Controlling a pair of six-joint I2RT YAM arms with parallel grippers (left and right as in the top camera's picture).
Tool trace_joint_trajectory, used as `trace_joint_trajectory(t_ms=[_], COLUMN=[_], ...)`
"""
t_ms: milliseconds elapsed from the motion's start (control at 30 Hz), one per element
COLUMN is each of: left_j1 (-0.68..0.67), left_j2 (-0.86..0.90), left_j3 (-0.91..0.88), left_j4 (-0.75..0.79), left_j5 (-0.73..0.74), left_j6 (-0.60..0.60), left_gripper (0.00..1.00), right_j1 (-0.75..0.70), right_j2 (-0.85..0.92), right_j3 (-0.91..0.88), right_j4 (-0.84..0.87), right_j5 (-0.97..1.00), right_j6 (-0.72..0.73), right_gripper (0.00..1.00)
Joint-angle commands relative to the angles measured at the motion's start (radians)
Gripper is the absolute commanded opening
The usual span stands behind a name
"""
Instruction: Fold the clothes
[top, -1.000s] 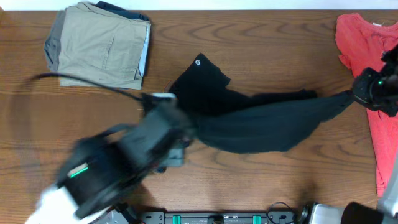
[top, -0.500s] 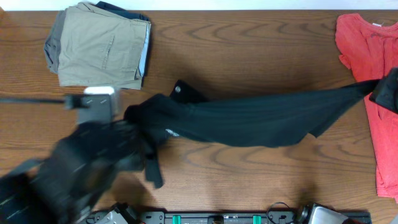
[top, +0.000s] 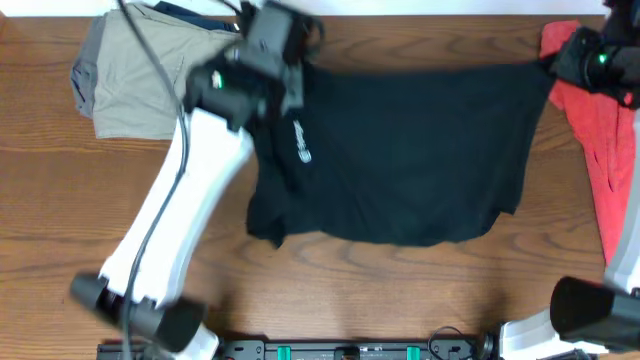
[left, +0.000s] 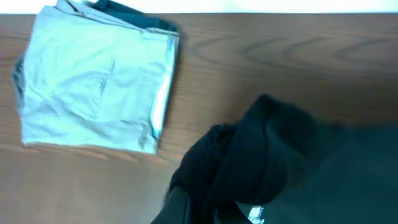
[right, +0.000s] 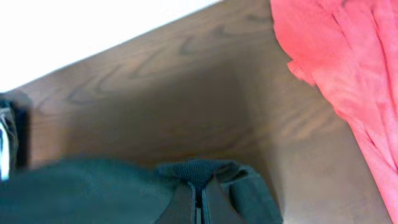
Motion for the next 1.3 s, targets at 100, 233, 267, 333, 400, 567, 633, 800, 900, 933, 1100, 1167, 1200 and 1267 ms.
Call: trace_joint_trajectory(t_ms=[100, 233, 267, 333, 400, 567, 633, 800, 900, 933, 1100, 1167, 1200, 1267], left_j1=[0.105, 0.112, 0.112, 0.112, 0.112, 0.112, 0.112, 0.109, 0.1, 0.096, 0.064, 0.044, 0.032, 0.006], left_j2=[0.031, 0.022, 0.021, 0.018, 0.027, 0.115, 0.172, 0.29, 0.304, 0.298, 0.242, 0.203, 0.182, 0.143], left_j3=[0.5, 0.775, 0.796, 0.814, 0.804, 0.714, 0.655, 0.476, 0.372, 0.349, 0.329, 0.305, 0.293, 0.255], left_j4=[-0.01, -0.035, -0.04, -0.074, -0.13, -0.298, -0.367, -0.47, -0.5, -0.511, -0.627, -0.626, -0.626, -0.627], left_j5=[0.033, 0.045, 0.045, 0.061, 0.1, 0.198, 0.238, 0.357, 0.38, 0.381, 0.383, 0.405, 0.414, 0.423], left_j6=[0.258, 0.258, 0.259, 0.258, 0.257, 0.174, 0.132, 0.091, 0.076, 0.072, 0.042, 0.034, 0.027, 0.019], left_gripper=[0.06, 0.06, 0.06, 0.06, 0.06, 0.06, 0.06, 0.06, 0.06, 0.06, 0.06, 0.06, 0.06, 0.06], right_j1=[-0.087, -0.171, -0.18, -0.186, -0.184, -0.153, -0.135, -0.109, -0.102, -0.102, -0.103, -0.103, -0.105, -0.105], right_j2=[-0.02, -0.02, -0.02, -0.021, -0.018, 0.014, 0.029, 0.036, 0.034, 0.032, -0.009, -0.034, -0.049, -0.081], right_j3=[0.316, 0.533, 0.558, 0.584, 0.574, 0.45, 0.351, 0.063, -0.051, -0.072, -0.148, -0.161, -0.167, -0.183], right_j4=[0.025, -0.043, -0.057, -0.098, -0.14, -0.225, -0.248, -0.221, -0.223, -0.232, -0.288, -0.301, -0.313, -0.341], right_j5=[-0.019, -0.02, -0.021, -0.024, -0.024, -0.024, -0.023, -0.024, -0.028, -0.032, -0.026, -0.002, 0.006, 0.033], right_j6=[0.012, 0.004, -0.005, -0.041, -0.05, -0.05, -0.051, -0.065, -0.065, -0.065, -0.073, -0.075, -0.075, -0.063], right_gripper=[0.01, 0.01, 0.01, 0.01, 0.01, 0.01, 0.01, 0.01, 0.01, 0.01, 0.01, 0.01, 0.01, 0.01])
